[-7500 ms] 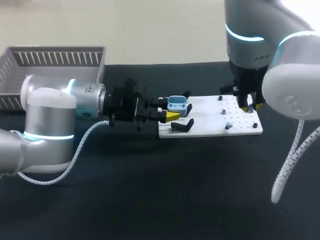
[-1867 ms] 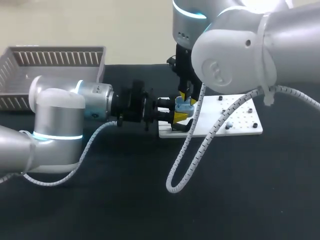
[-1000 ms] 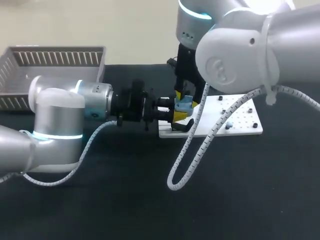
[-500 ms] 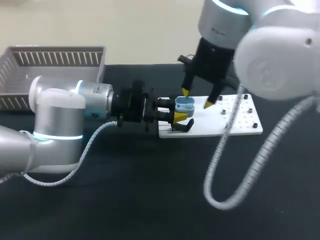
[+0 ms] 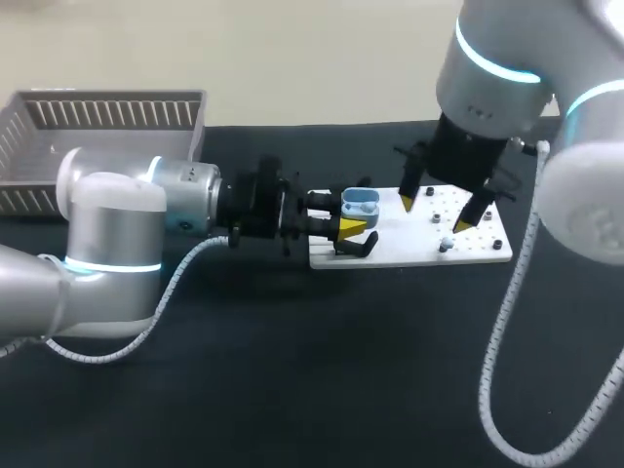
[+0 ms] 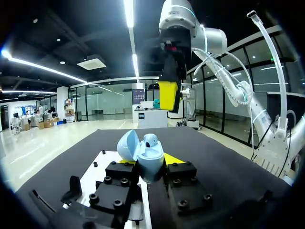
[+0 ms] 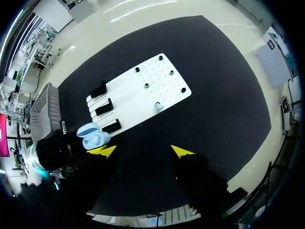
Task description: Pick up each earbud case from the left stands, insert the matching earbuds, close the lid, and place the case in the box.
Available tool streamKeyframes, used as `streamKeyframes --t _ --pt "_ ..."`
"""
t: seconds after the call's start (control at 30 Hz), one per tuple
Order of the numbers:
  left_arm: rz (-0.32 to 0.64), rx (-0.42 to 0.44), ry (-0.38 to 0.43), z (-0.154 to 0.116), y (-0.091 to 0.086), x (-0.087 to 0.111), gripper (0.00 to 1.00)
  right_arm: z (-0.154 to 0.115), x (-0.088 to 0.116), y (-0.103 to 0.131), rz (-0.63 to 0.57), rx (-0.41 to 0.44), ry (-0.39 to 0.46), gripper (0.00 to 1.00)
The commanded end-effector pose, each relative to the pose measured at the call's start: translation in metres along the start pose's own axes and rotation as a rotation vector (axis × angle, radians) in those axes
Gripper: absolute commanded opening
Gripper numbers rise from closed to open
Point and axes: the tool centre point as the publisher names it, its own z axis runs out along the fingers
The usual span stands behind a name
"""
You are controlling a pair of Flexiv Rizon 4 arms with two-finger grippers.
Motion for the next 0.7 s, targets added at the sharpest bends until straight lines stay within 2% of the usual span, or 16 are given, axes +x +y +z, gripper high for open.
streamKeyframes --t 0.03,0.13,0.23,0.3,0.37,0.57,0.7 --pt "0.002 -0.006 0.000 0.000 -0.001 0.000 0.00 0.016 -0.007 -0.001 -0.001 0.011 -0.011 0.52" --pt "0.002 -0.006 0.000 0.000 -0.001 0.000 0.00 0.025 -0.014 -0.004 -0.011 0.015 -0.010 0.59" --pt "0.002 -0.006 0.000 0.000 -0.001 0.000 0.00 0.033 -0.019 -0.007 -0.035 0.032 -0.013 0.74" --pt "0.002 -0.006 0.000 0.000 -0.001 0.000 0.00 0.039 -0.022 -0.010 -0.045 0.037 -0.008 0.73" --pt "0.002 -0.006 0.000 0.000 -0.001 0.000 0.00 0.044 -0.026 -0.011 -0.066 0.039 -0.003 0.78" --pt "0.002 -0.006 0.000 0.000 -0.001 0.000 0.00 0.062 -0.034 -0.009 -0.161 0.054 0.006 0.80" --pt "0.002 -0.006 0.000 0.000 -0.001 0.000 0.00 0.074 -0.039 -0.013 -0.217 0.072 0.011 0.79"
